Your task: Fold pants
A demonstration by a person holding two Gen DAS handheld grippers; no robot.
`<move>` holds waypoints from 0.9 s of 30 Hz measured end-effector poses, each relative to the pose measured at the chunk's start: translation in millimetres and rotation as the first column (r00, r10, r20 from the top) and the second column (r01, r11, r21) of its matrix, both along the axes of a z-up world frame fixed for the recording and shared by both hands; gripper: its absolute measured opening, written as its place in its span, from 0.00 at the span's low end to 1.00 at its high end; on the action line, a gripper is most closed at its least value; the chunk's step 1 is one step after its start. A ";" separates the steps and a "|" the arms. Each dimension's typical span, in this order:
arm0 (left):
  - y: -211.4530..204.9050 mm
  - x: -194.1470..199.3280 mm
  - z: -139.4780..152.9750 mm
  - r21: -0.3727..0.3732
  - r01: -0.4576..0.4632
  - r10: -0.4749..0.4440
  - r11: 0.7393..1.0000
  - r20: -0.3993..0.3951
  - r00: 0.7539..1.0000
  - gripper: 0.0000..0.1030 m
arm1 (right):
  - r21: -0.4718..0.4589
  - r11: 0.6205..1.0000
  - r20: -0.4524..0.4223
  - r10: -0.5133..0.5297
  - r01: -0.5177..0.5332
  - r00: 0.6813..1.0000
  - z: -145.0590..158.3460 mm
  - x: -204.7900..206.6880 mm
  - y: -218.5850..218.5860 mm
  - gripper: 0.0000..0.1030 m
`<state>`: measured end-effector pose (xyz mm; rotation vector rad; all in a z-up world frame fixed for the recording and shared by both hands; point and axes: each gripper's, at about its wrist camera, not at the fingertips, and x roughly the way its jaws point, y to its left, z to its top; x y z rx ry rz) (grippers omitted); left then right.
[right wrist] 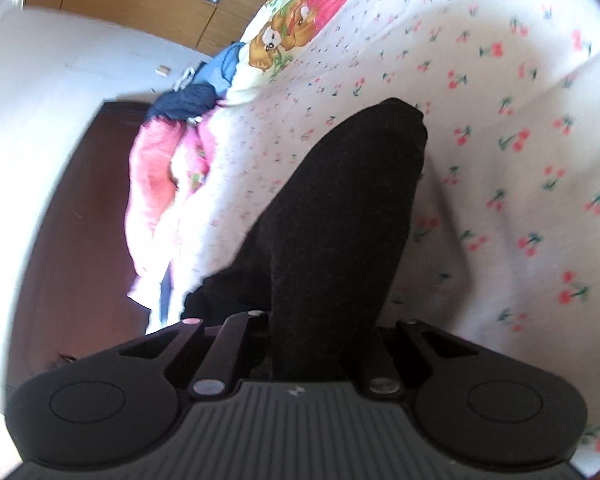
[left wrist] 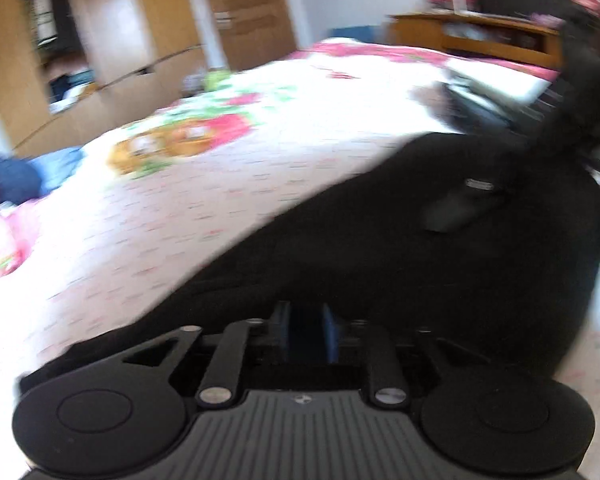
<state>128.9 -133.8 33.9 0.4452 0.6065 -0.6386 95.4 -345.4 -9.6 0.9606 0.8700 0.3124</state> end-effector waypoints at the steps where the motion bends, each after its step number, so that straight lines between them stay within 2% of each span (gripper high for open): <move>1: 15.0 6.3 -0.9 0.016 -0.068 0.068 0.998 0.009 0.998 0.36 | 0.002 1.000 -0.005 -0.007 0.007 1.000 -1.2 -1.8 0.8 0.12; 4: 71.8 32.2 -21.1 0.067 -0.257 0.259 0.964 -0.020 0.966 0.41 | -0.029 0.999 -0.025 -0.029 0.029 0.999 -4.7 -0.4 8.0 0.12; 5: 91.6 39.1 -28.3 0.068 -0.294 0.297 0.953 -0.039 0.954 0.39 | -0.033 0.999 -0.032 -0.029 0.028 0.999 -3.9 1.1 11.4 0.12; 7: 118.7 42.8 -24.3 -0.022 -0.322 0.319 0.947 -0.086 0.944 0.34 | -0.059 0.998 -0.042 -0.025 0.022 0.999 2.8 0.6 18.8 0.12; 8: 123.1 41.4 -19.1 -0.040 -0.344 0.341 0.938 -0.075 0.937 0.32 | -0.087 0.996 -0.048 -0.022 0.018 0.999 8.5 0.3 23.2 0.12; 11: 112.6 26.0 -16.2 0.020 -0.399 0.394 0.917 0.112 0.912 0.36 | -0.190 0.982 -0.048 -0.006 -0.003 0.999 33.6 6.3 36.4 0.12; 14: 108.3 19.6 -34.5 0.073 -0.375 0.364 0.924 0.122 0.923 0.45 | -0.327 0.944 -0.071 0.011 -0.034 0.997 58.7 19.8 64.5 0.12; 17: 94.7 16.2 -44.5 0.080 -0.376 0.359 0.923 0.166 0.918 0.46 | -0.357 0.933 -0.085 0.022 -0.051 0.996 84.8 27.4 91.5 0.13; 19: 107.7 14.2 -39.4 0.051 -0.375 0.362 0.926 0.168 0.917 0.48 | -0.440 0.895 -0.084 0.039 -0.072 0.996 104.6 32.3 115.8 0.13; 22: 127.6 21.2 -34.3 -0.046 -0.395 0.397 0.918 0.097 0.913 0.49 | -0.566 0.814 -0.070 0.107 -0.128 0.992 128.1 46.0 168.2 0.16; 27: 170.3 -0.2 -19.0 -0.190 -0.416 0.423 0.889 -0.002 0.906 0.49 | -0.634 0.741 -0.091 0.211 -0.220 0.973 125.1 80.1 266.8 0.25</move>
